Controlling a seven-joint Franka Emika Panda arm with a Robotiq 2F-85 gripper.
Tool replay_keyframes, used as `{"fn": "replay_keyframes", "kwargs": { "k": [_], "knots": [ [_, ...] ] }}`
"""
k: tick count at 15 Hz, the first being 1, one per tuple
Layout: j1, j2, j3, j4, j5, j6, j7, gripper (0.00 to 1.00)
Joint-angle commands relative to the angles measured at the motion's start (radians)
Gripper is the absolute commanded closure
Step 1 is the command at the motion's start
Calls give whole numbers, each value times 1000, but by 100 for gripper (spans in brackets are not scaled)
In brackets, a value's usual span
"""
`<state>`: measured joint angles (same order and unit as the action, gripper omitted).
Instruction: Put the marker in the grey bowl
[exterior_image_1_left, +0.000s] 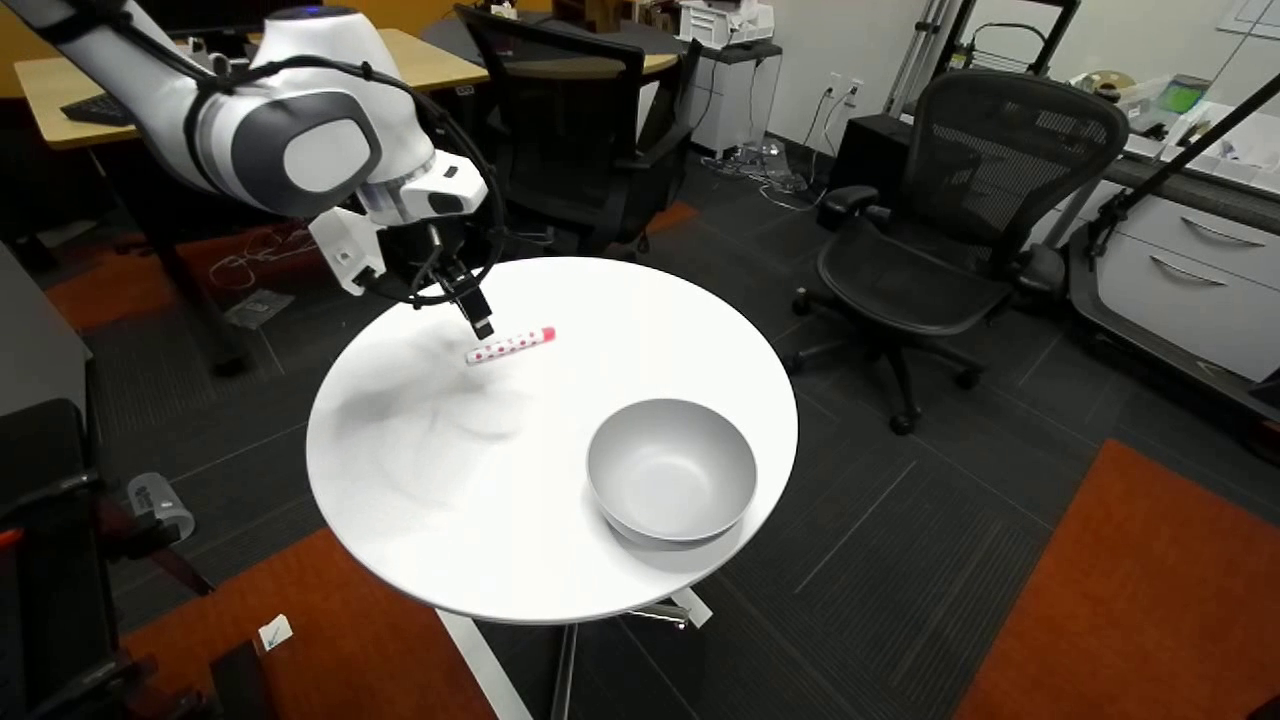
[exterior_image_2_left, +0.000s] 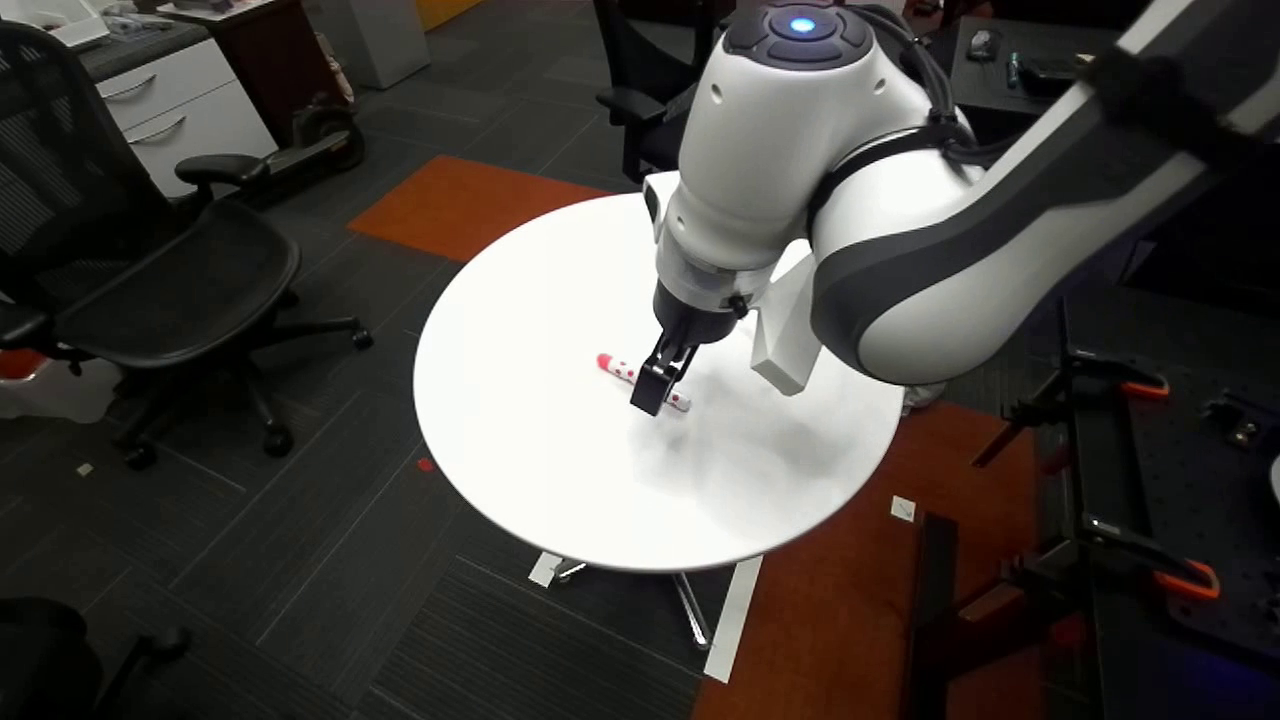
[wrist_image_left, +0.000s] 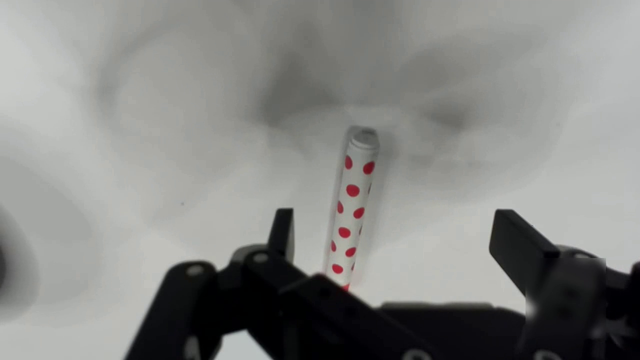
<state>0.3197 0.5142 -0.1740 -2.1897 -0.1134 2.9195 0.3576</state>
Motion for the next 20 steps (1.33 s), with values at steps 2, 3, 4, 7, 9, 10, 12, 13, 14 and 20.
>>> {"fn": "replay_keyframes", "kwargs": {
  "k": [2,3,4,7,9,10,12,13,14,20],
  "knots": [
    [28,91,-51,131,5,-24,41,0],
    [26,108,-59,153,7,-26,45,0],
    [18,120,-59,170,14,-31,41,0],
    [-7,159,-61,222,33,-63,30,0],
    [-27,178,-54,248,35,-100,20,0],
    [-31,185,-54,255,34,-114,22,0],
    [-36,197,-51,264,30,-140,25,0],
    [-37,203,-50,268,28,-148,26,0],
    [-36,207,-49,270,26,-157,27,0],
    [-31,216,-52,273,22,-162,31,57]
  ]
}}
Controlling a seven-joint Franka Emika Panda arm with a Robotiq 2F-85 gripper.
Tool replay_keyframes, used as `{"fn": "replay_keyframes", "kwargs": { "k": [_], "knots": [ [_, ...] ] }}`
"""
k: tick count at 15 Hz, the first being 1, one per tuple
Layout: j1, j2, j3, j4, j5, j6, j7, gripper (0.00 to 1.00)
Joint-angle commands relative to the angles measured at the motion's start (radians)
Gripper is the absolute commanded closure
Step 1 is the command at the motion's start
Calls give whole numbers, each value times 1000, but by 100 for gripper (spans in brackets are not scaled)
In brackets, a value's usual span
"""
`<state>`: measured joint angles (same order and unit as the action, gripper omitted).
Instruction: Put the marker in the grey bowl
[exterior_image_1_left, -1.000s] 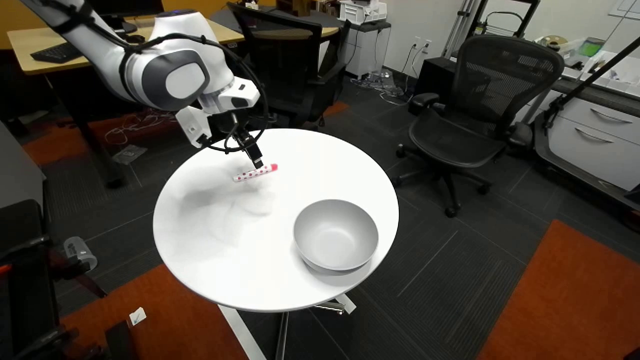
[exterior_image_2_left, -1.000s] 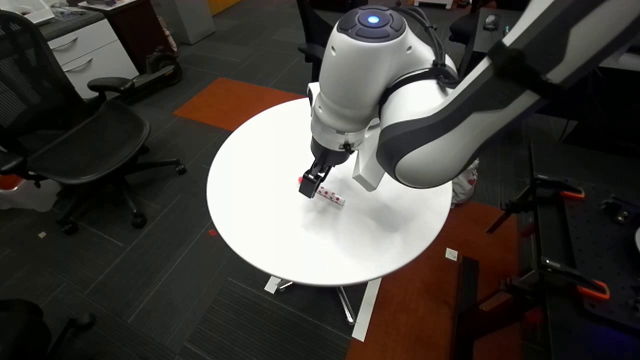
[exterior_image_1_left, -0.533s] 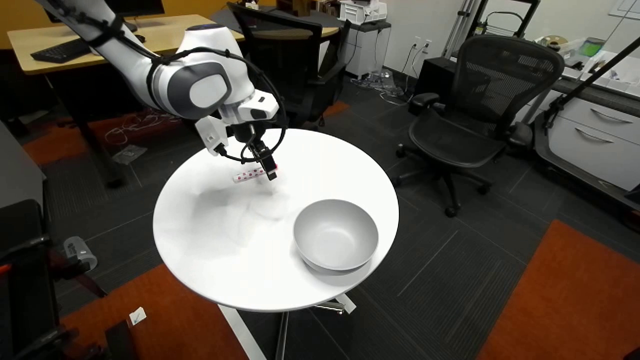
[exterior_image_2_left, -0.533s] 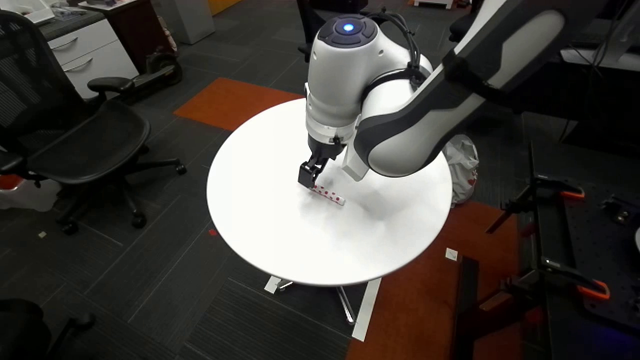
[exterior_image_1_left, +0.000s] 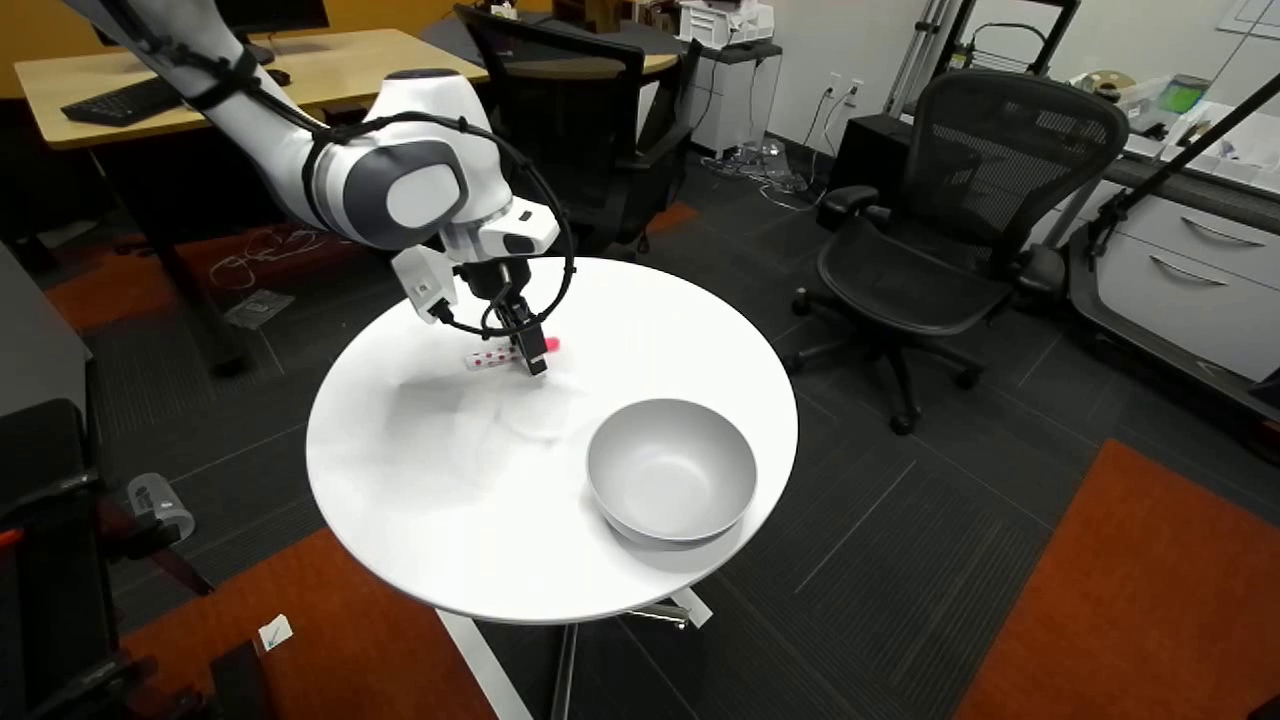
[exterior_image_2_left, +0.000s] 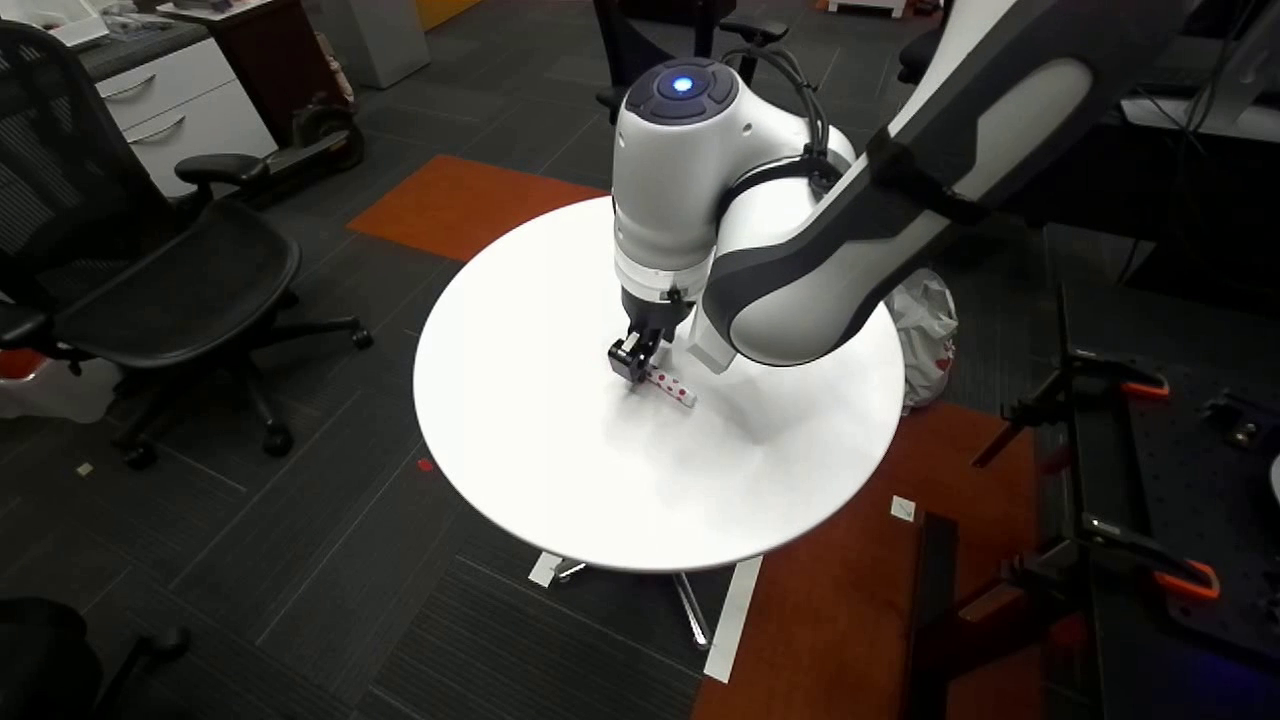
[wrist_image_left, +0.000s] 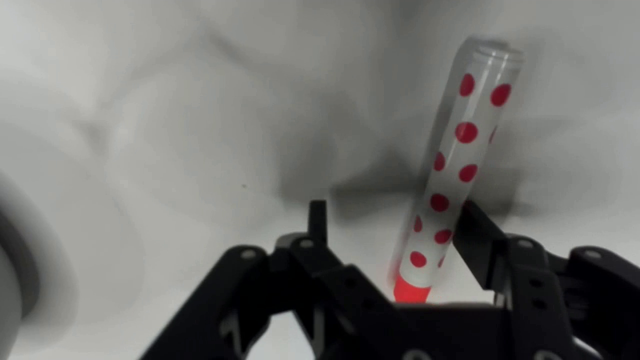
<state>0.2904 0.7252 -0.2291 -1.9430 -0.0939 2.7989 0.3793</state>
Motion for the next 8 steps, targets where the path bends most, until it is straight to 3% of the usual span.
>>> {"fn": "replay_keyframes", "kwargs": {
  "k": [1,5,6,8],
  "knots": [
    [-1,4,3,28,2,-41,9,64],
    [-1,-10,2,22,3,-42,10,95],
    [0,-19,-2,22,2,-52,11,99],
    [-2,-46,-10,18,-3,-60,6,95]
  ]
}}
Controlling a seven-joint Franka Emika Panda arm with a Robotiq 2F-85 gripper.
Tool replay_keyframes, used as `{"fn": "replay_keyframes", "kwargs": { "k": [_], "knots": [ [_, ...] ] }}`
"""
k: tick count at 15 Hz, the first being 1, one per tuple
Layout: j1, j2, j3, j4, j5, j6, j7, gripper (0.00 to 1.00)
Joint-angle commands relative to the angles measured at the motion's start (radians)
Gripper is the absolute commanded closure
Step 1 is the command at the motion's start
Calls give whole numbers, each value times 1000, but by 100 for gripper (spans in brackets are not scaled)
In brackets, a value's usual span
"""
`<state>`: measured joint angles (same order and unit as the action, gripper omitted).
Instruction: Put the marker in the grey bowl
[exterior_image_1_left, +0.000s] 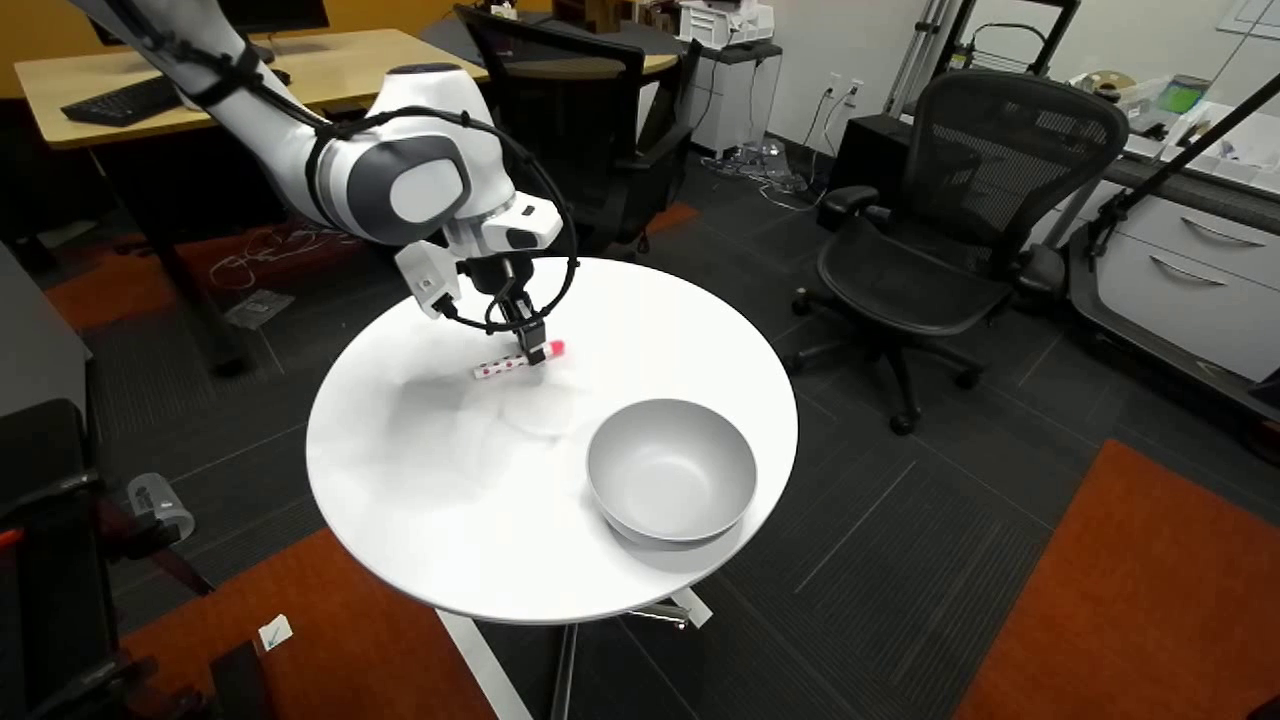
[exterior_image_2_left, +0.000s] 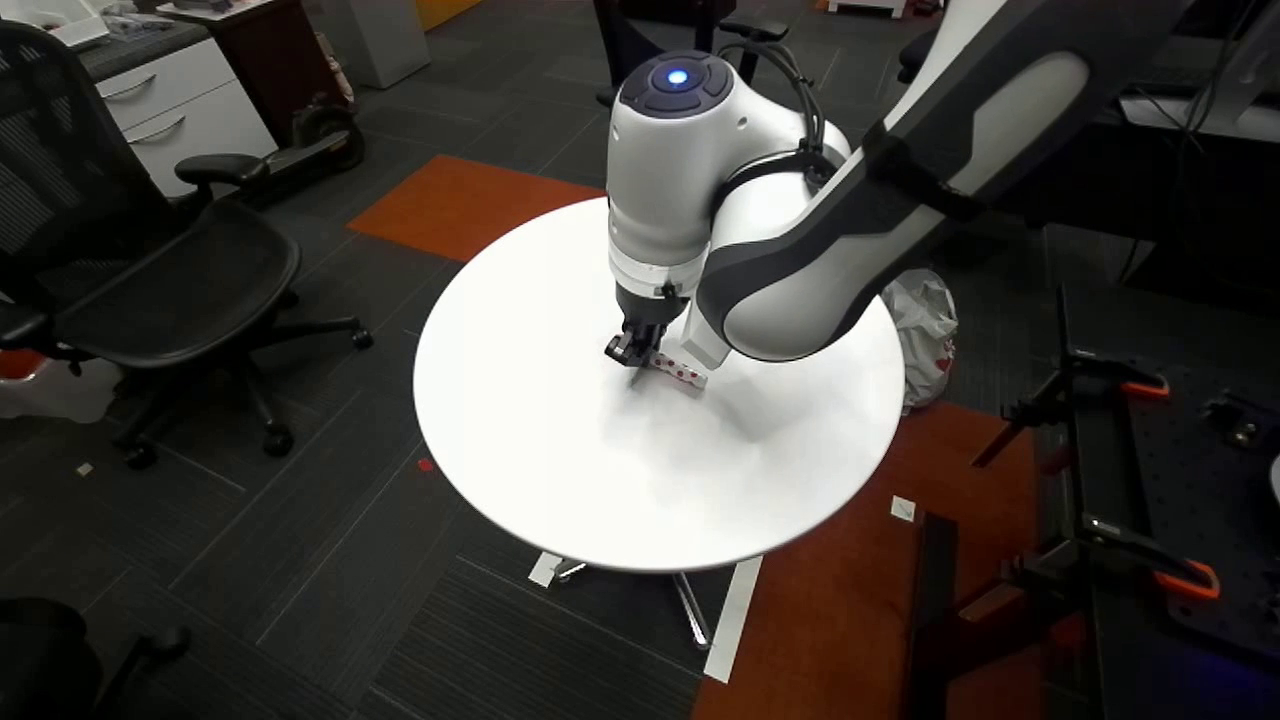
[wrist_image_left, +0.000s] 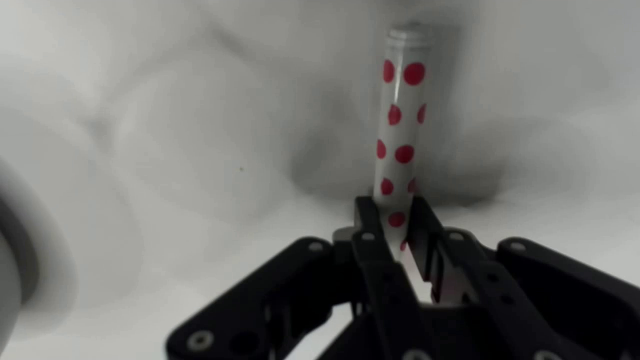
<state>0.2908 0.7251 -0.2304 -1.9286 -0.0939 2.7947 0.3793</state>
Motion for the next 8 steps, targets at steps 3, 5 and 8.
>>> {"fn": "replay_keyframes", "kwargs": {
  "k": [3,5,8],
  "knots": [
    [-6,-107,-33,-1,-11,-54,7,95],
    [9,-144,-82,3,-35,-49,31,95],
    [12,-184,-158,27,-80,-44,62,95]
  ]
}}
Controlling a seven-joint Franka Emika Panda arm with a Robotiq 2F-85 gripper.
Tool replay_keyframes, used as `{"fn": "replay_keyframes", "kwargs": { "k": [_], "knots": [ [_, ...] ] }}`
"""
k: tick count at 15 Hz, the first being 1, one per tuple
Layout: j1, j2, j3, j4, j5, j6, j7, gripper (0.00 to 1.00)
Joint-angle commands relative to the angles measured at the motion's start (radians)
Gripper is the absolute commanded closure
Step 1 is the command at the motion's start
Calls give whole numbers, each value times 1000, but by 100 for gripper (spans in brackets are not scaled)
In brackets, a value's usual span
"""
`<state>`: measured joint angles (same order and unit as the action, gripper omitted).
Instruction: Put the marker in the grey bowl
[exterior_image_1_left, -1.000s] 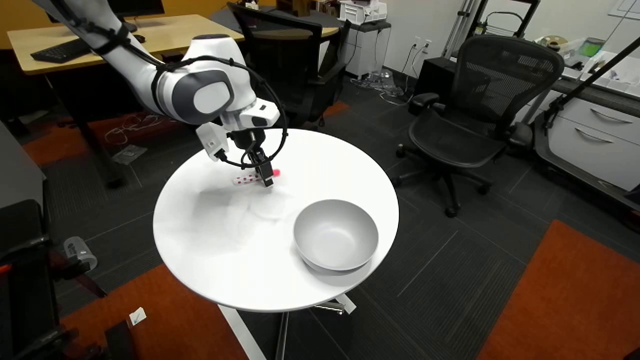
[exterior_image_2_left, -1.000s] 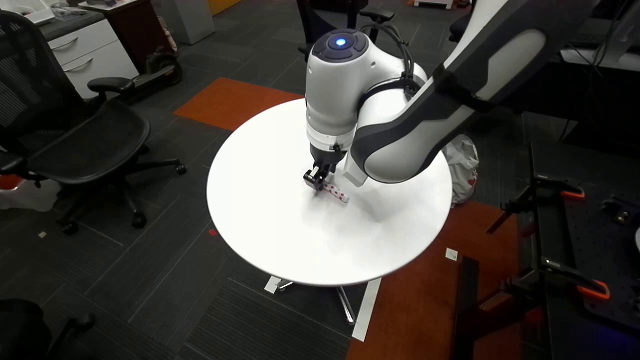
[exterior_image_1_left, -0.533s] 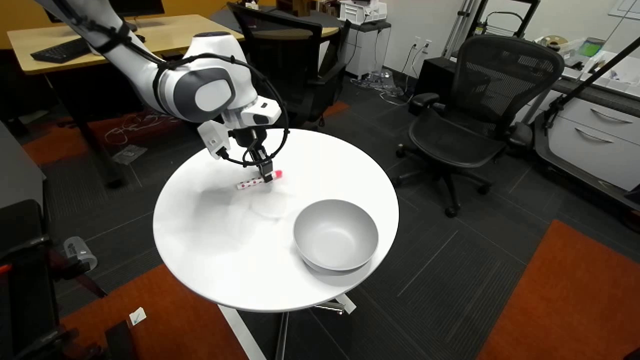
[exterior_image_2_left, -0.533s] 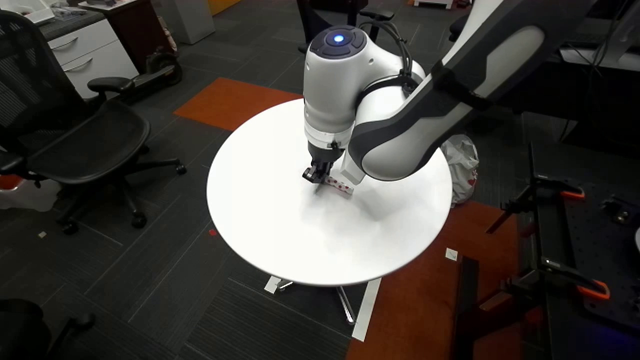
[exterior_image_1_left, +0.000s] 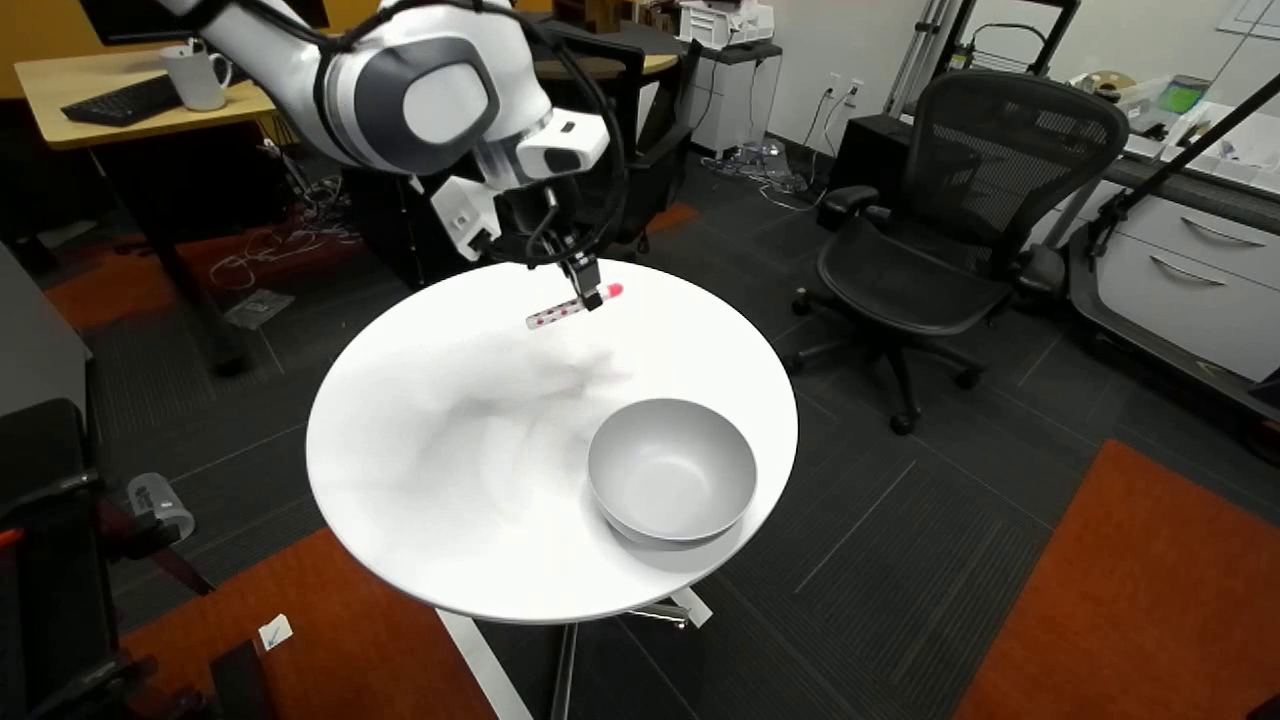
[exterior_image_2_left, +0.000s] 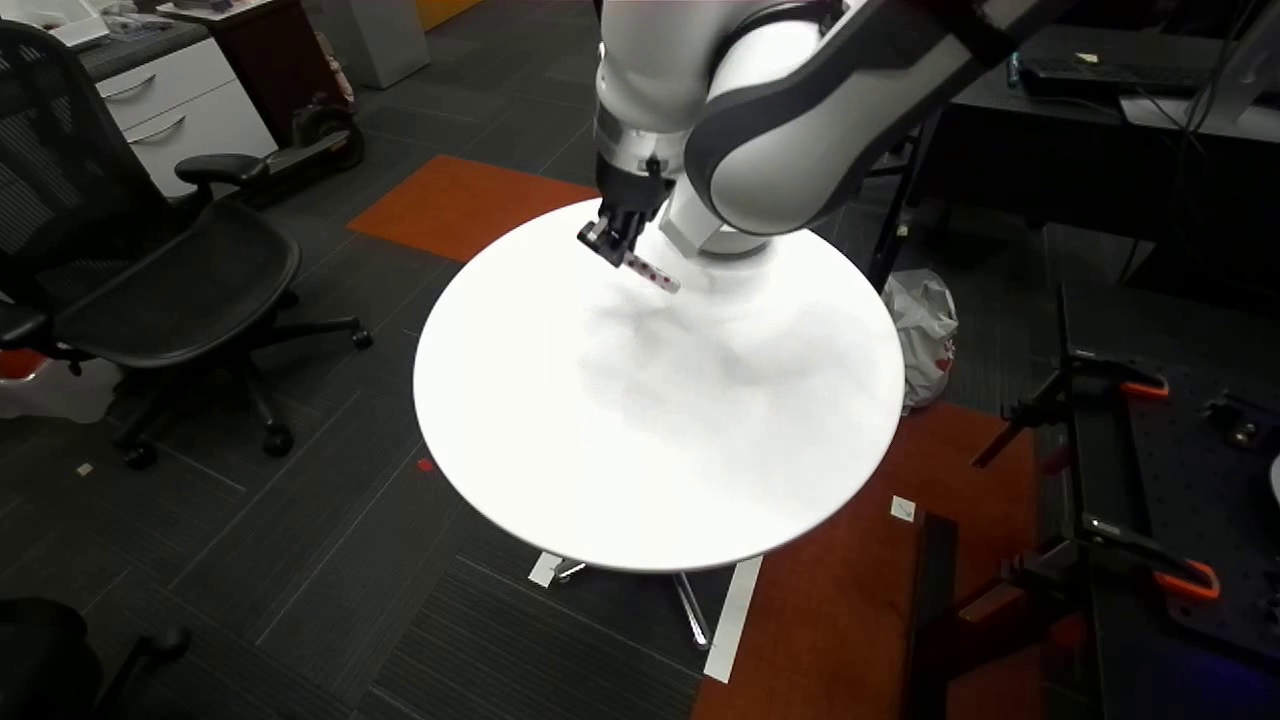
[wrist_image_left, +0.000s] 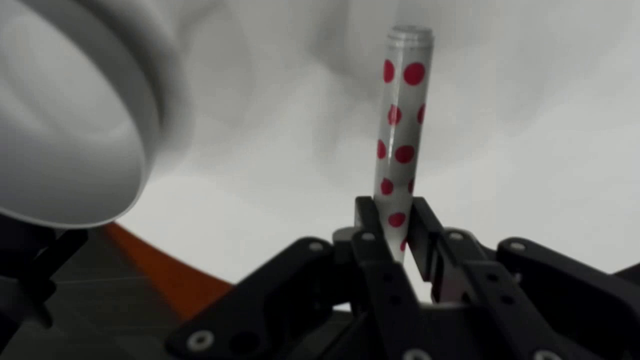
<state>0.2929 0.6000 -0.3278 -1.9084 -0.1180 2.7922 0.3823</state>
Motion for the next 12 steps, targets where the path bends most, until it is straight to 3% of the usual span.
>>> {"fn": "replay_keyframes", "kwargs": {
  "k": [1,7,12],
  "knots": [
    [10,-64,-85,19,-72,-41,71,95],
    [-4,-4,-215,113,-173,-67,198,95],
    [-31,44,-249,145,-191,-142,269,95]
  ]
}}
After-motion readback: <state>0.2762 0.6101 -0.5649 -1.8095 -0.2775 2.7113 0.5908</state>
